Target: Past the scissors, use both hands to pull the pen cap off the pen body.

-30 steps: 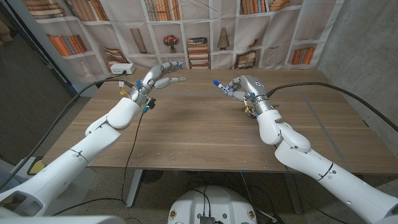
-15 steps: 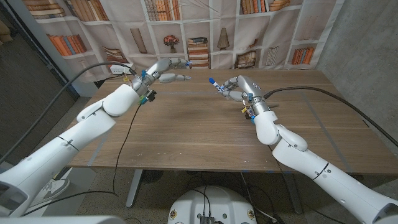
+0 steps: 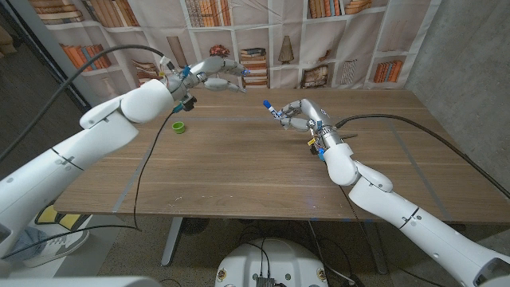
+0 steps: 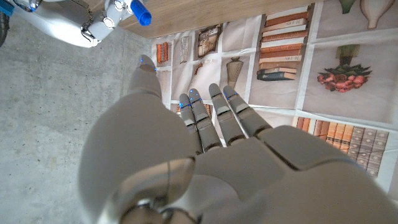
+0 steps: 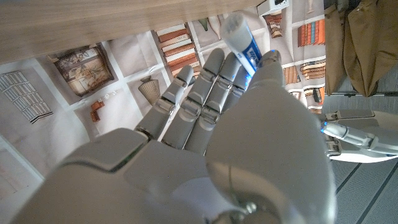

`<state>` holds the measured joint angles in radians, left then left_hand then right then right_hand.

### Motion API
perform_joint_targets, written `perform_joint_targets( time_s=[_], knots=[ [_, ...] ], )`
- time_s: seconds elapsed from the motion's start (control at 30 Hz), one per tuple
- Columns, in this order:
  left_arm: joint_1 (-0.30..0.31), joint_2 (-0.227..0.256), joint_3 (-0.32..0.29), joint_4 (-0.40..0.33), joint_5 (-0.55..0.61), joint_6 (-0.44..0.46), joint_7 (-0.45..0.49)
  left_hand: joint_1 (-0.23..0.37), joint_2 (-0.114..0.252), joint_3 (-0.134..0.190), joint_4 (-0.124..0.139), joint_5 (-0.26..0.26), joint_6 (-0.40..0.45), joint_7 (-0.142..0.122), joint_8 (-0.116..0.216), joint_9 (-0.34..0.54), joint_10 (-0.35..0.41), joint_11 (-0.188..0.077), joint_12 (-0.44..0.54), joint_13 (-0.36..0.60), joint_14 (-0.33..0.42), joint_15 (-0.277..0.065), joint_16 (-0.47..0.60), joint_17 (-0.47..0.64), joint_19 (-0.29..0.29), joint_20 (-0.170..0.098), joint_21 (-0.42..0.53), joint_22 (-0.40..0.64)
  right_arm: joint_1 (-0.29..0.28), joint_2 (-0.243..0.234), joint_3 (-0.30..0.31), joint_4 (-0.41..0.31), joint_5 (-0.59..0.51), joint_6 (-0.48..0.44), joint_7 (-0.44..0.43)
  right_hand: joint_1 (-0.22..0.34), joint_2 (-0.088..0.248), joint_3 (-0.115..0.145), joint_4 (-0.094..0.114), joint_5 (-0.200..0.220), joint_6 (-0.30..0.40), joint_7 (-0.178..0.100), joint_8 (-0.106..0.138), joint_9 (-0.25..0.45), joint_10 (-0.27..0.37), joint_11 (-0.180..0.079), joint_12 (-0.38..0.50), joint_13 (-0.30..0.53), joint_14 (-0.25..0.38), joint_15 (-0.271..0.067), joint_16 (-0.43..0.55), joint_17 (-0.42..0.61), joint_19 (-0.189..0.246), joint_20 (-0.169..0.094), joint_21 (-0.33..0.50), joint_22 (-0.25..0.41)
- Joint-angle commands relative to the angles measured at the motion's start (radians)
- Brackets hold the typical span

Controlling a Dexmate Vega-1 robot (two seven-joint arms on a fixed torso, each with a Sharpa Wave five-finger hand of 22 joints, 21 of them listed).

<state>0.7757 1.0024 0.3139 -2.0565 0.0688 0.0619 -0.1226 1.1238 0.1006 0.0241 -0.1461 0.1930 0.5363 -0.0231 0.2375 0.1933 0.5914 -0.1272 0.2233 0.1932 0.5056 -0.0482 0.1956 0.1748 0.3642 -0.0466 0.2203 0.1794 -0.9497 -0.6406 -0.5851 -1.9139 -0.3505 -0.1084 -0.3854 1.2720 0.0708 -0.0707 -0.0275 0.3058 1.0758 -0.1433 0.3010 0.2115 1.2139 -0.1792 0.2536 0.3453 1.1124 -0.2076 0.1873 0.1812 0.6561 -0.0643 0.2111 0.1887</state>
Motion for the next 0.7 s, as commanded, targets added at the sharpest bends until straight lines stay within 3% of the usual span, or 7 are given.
perform_joint_targets(
  time_s=[0.03,0.1,0.17,0.33,0.5,0.7],
  knots=[
    [-0.189,0.060,0.089,-0.136,0.170,0.149,-0.150,0.014,0.000,0.008,-0.004,-0.002,0.005,-0.010,0.001,0.002,0.005,-0.013,-0.004,0.002,0.007,-0.060,-0.001,0.001,-0.003,-0.020,-0.001,0.004,-0.004,0.014,-0.004,0.037,0.094,0.112,0.031,0.069,0.071,-0.017,0.005,0.010,0.071,-0.069,0.001,0.004,0.033,-0.029,-0.002,0.001,-0.013,-0.026,-0.003,0.001,-0.004,-0.046,-0.002,0.002],
    [-0.235,0.045,0.116,-0.123,0.169,0.154,-0.209,0.020,0.001,0.011,-0.004,-0.003,0.005,-0.008,-0.001,0.002,0.011,-0.013,-0.004,0.002,0.013,-0.068,-0.001,0.001,-0.004,-0.044,-0.002,0.004,-0.005,0.020,-0.003,0.042,0.104,0.127,0.031,0.071,0.072,-0.019,0.006,0.011,0.071,-0.069,0.001,0.004,0.034,-0.029,-0.002,0.001,-0.014,-0.026,-0.003,0.001,-0.003,-0.043,-0.001,0.002],
    [-0.274,0.028,0.143,-0.108,0.173,0.152,-0.257,0.023,0.002,0.013,-0.004,-0.003,0.005,-0.003,-0.003,0.002,0.012,-0.011,-0.006,0.002,0.019,-0.070,0.000,0.001,-0.002,-0.050,-0.002,0.003,-0.005,0.022,-0.003,0.042,0.104,0.130,0.030,0.072,0.073,-0.022,0.009,0.012,0.071,-0.069,0.002,0.005,0.035,-0.029,-0.001,0.002,-0.014,-0.026,-0.003,0.001,-0.001,-0.041,0.000,0.002],
    [-0.342,-0.016,0.193,-0.071,0.170,0.144,-0.342,0.035,0.011,0.022,-0.001,-0.003,0.006,0.009,-0.008,0.003,0.014,-0.005,-0.011,0.003,0.087,-0.079,0.018,0.002,0.030,-0.026,0.008,0.004,-0.015,0.021,0.007,0.030,0.104,0.130,0.021,0.074,0.074,-0.027,0.014,0.013,0.071,-0.070,0.002,0.005,0.032,-0.030,-0.003,0.001,-0.016,-0.025,-0.003,0.001,-0.005,-0.040,-0.001,0.002],
    [-0.405,-0.055,0.245,-0.043,0.212,0.132,-0.393,0.066,0.034,0.049,0.002,-0.003,0.028,0.019,-0.010,0.005,0.038,0.003,-0.013,0.005,0.241,-0.103,0.049,0.006,0.092,-0.004,0.030,0.008,-0.026,0.018,0.020,0.015,0.110,0.127,0.017,0.076,0.077,-0.032,0.019,0.014,0.071,-0.070,0.002,0.005,0.033,-0.030,-0.002,0.001,-0.015,-0.025,-0.002,0.001,-0.002,-0.035,0.001,0.002],
    [-0.444,-0.086,0.281,-0.014,0.234,0.098,-0.444,0.081,0.035,0.058,-0.002,-0.005,0.050,0.019,-0.004,0.005,0.055,-0.004,-0.010,0.006,0.273,-0.114,0.047,0.005,0.119,-0.001,0.042,0.012,-0.032,0.012,0.032,-0.004,0.113,0.119,0.020,0.079,0.077,-0.037,0.024,0.015,0.072,-0.071,0.002,0.004,0.033,-0.030,-0.003,0.000,-0.017,-0.024,-0.003,0.001,-0.001,-0.032,0.002,0.002]
  ],
)
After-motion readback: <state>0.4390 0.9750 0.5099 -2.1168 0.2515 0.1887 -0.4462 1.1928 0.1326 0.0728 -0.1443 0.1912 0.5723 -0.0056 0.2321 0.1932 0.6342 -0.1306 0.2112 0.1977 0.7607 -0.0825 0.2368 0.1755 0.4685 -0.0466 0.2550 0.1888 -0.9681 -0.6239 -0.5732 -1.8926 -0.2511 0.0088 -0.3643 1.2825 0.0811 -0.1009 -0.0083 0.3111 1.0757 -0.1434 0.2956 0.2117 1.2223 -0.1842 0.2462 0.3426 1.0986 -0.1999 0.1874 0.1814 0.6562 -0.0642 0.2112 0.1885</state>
